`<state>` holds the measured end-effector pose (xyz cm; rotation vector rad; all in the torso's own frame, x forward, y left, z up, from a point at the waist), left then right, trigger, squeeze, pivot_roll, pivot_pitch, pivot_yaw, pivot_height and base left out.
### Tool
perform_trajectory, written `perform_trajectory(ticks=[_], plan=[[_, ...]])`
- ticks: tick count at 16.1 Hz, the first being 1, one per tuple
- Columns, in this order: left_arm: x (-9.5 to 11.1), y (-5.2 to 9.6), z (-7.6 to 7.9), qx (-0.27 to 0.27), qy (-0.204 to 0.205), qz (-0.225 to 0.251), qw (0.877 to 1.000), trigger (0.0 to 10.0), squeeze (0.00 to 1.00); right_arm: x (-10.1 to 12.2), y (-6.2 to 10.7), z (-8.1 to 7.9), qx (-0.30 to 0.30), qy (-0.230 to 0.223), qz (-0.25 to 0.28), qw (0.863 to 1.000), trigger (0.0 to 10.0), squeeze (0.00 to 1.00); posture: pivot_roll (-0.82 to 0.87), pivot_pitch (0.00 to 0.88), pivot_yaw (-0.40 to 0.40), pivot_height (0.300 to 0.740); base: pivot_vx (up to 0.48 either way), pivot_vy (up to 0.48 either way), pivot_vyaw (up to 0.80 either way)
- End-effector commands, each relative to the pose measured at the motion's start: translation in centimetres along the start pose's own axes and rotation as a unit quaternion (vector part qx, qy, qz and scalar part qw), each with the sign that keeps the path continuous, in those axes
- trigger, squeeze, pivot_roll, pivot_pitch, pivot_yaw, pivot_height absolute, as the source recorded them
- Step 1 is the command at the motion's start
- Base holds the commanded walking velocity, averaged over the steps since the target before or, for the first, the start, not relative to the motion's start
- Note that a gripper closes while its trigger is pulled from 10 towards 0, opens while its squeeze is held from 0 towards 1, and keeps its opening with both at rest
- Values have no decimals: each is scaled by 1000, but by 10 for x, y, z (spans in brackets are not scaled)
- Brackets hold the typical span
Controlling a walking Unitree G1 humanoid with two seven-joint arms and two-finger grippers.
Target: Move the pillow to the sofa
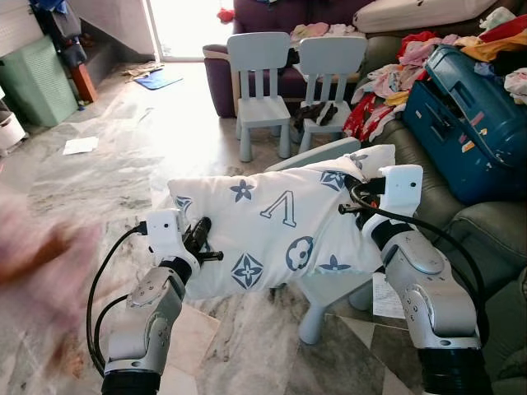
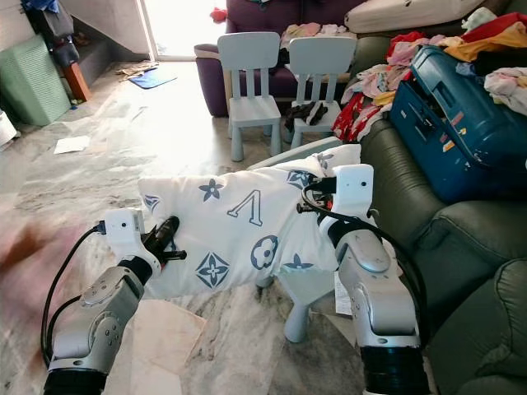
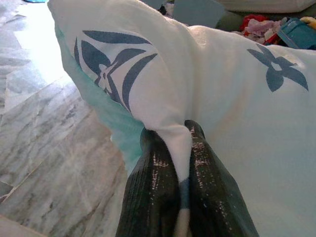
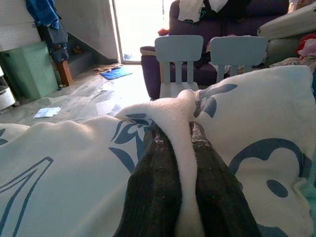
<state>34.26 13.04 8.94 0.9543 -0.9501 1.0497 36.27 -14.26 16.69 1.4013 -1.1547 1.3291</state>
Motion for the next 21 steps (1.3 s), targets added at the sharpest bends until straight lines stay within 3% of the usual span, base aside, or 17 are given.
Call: perform_trajectory(ticks=[1, 5, 8, 21], plan=[[0, -1, 1, -3, -6, -5, 1000, 10000, 0, 7, -1, 0, -2, -3, 10, 1000, 10000, 0, -235, 0, 28, 740, 0, 0, -800], [-6, -1, 2, -4, -9, -17, 1000, 10000, 0, 10, 0, 0, -1, -2, 21, 1000, 10000, 0, -236, 0, 28, 740, 0, 0, -800], [-8, -1, 3, -6, -7, -21, 1000, 10000, 0, 8, 0, -2, 2, -6, 12, 1000, 10000, 0, -236, 0, 27, 740, 0, 0, 0], [-8, -2, 5, -9, 12, -24, 1000, 10000, 0, 10, -2, 1, 1, -1, 13, 1000, 10000, 0, -237, 0, 21, 740, 0, 0, -787]])
Point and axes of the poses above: a point about 5 cm out from each wrist's last joint towards the gripper, its own y axis pointing back from the gripper into the wrist, its own x axis along the axis of the wrist's last joint, z = x × y, the point moved 5 cm from there along -y, pointing out of the wrist towards the gripper, and after that the axes turned 1 degree about -y, right-handed, at the moved point
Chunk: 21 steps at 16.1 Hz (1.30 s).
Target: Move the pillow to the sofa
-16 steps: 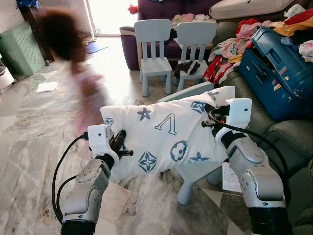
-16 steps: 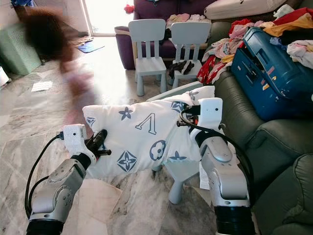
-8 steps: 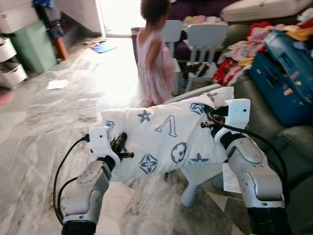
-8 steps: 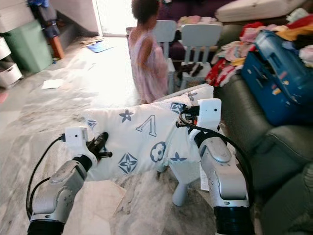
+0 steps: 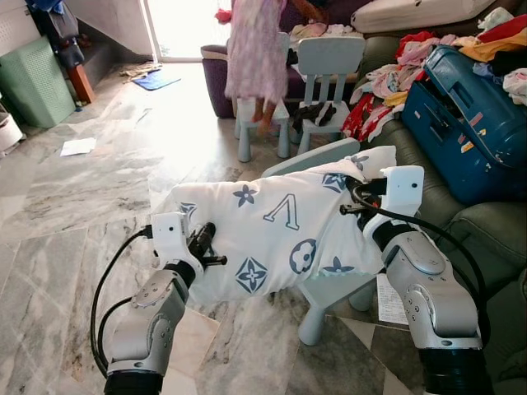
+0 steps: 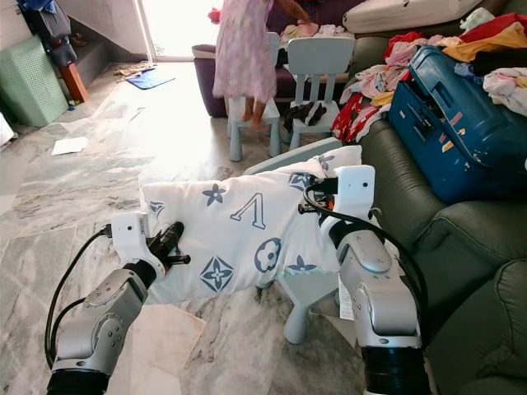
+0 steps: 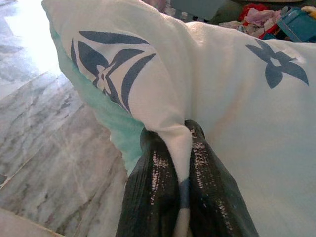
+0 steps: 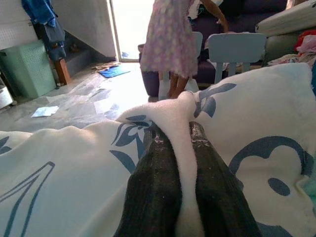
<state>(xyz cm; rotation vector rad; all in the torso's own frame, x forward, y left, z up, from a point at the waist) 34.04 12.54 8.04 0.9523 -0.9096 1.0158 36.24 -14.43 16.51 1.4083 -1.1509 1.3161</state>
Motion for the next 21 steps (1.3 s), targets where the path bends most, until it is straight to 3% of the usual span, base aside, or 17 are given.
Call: perform_trajectory(ticks=[1, 21], plan=[[2, -1, 3, -7, 5, -1, 1000, 10000, 0, 13, -2, -2, 4, 1, 23, 1000, 10000, 0, -237, 0, 21, 740, 0, 0, -631], [5, -2, 6, -14, 10, 4, 1000, 10000, 0, 13, -2, -1, 2, 6, 25, 1000, 10000, 0, -240, 0, 24, 740, 0, 0, 0]])
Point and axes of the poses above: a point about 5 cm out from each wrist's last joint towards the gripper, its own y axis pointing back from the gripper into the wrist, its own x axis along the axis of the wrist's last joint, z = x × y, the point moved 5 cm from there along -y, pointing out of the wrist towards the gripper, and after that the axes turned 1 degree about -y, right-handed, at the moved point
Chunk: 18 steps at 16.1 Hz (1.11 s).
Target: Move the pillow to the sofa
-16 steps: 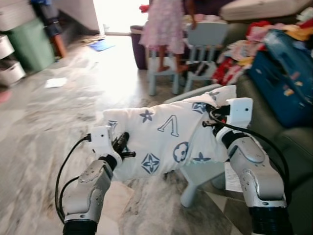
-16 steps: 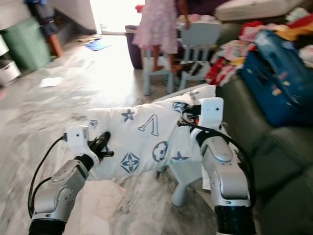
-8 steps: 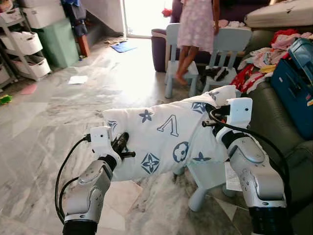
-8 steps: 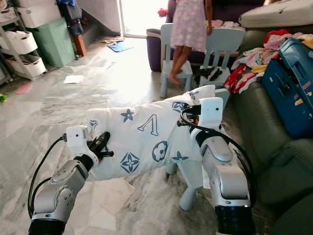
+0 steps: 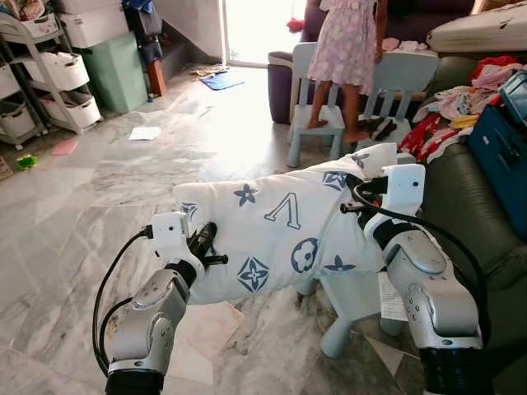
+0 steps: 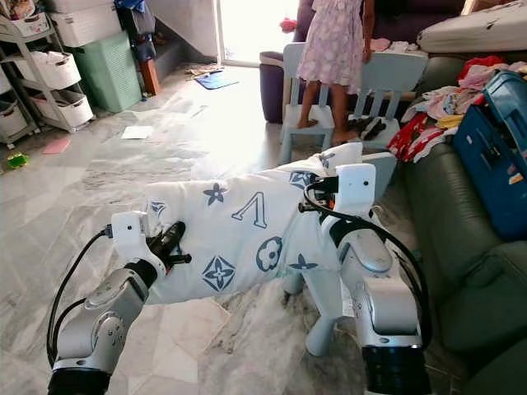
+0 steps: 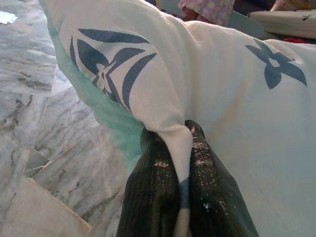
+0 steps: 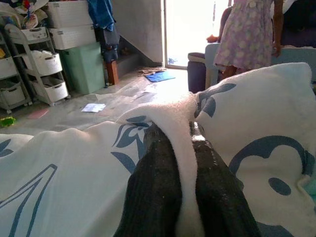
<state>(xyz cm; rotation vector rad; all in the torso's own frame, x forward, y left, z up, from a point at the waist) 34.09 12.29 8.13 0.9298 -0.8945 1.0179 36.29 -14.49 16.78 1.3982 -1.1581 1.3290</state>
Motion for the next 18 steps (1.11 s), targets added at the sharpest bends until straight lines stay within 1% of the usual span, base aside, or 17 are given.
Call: perform_trajectory(ticks=[1, 18], plan=[[4, -1, 4, -8, -2, 4, 1000, 10000, 0, 10, -2, -1, 1, 2, 18, 1000, 10000, 0, -241, 0, 23, 740, 0, 0, 0], [5, -2, 4, -7, -2, 4, 1000, 10000, 0, 11, -2, 1, -2, 3, 19, 1000, 10000, 0, -240, 0, 24, 740, -277, 0, 0]])
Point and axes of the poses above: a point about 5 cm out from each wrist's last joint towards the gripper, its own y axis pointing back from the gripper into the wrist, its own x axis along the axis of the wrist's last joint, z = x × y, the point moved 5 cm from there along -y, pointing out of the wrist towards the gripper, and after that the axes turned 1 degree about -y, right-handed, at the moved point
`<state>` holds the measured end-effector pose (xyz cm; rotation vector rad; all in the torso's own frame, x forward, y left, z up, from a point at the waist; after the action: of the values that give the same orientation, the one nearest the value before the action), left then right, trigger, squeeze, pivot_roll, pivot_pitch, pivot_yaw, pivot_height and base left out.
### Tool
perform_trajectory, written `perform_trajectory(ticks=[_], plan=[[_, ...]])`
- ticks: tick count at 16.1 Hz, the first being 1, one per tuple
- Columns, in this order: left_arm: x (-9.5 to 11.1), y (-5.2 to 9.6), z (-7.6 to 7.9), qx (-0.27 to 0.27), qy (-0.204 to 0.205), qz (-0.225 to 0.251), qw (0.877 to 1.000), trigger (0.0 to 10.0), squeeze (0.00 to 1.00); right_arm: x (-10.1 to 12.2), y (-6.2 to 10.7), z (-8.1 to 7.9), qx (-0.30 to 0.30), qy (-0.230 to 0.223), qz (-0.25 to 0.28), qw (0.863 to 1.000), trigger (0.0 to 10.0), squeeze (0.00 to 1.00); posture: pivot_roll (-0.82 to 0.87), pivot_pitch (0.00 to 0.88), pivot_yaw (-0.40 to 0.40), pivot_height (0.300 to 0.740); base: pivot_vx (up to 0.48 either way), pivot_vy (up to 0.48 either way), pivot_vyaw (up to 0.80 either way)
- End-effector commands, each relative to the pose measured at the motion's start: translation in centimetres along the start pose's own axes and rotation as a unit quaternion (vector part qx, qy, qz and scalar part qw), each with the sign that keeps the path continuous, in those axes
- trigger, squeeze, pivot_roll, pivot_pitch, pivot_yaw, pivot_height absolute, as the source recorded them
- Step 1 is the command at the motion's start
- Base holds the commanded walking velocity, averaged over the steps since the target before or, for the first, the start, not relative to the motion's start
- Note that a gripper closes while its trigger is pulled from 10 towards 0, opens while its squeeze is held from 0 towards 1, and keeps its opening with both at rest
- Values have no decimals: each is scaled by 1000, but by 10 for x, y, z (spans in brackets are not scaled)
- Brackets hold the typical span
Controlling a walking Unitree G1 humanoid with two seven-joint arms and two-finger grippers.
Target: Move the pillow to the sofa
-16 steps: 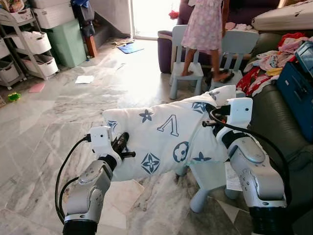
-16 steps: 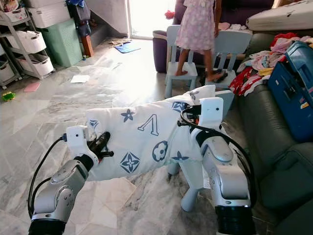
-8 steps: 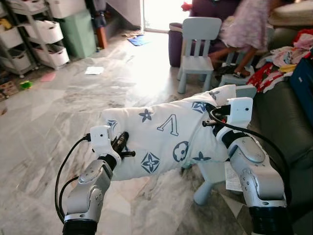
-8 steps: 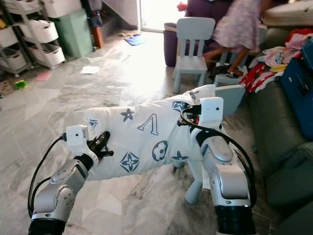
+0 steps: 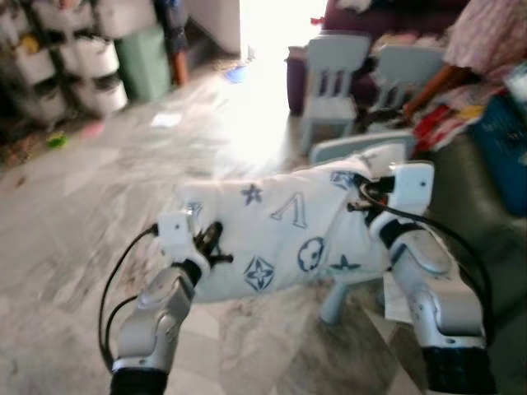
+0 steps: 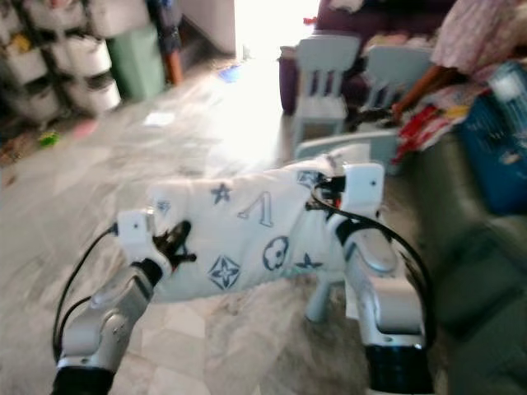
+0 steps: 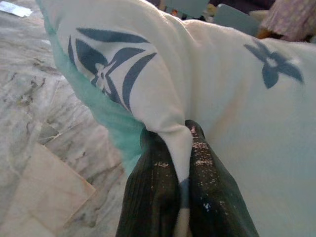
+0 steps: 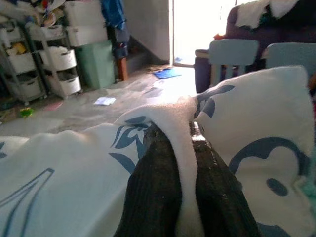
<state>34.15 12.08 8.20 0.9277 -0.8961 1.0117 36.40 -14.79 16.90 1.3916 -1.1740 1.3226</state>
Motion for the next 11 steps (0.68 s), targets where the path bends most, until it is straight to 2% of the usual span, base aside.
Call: perform_trajectory(ticks=[1, 10, 11], plan=[[4, -1, 2, -4, -2, 4, 1000, 10000, 0, 9, -2, -2, 4, 5, 16, 1000, 10000, 0, -240, 0, 26, 740, -337, 0, 0], [13, -3, -6, 13, 8, 21, 1000, 10000, 0, 9, -3, -3, 4, 5, 15, 1000, 10000, 0, -237, 0, 30, 740, 0, 0, 0], [14, -3, -5, 12, 9, 22, 1000, 10000, 0, 7, -3, -2, 3, 3, 10, 1000, 10000, 0, -237, 0, 30, 740, 0, 0, -800]])
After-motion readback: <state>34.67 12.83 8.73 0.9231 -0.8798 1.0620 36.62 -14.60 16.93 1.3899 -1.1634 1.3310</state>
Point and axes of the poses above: a point about 5 cm out from each wrist's last joint towards the gripper, its own y axis pointing back from the gripper into the wrist, its own x axis along the axis of the wrist's last joint, z = x × y, the point moved 5 cm from there along -y, pointing out of the wrist towards the gripper, and after that the axes turned 1 degree about -y, right-handed, at the moved point
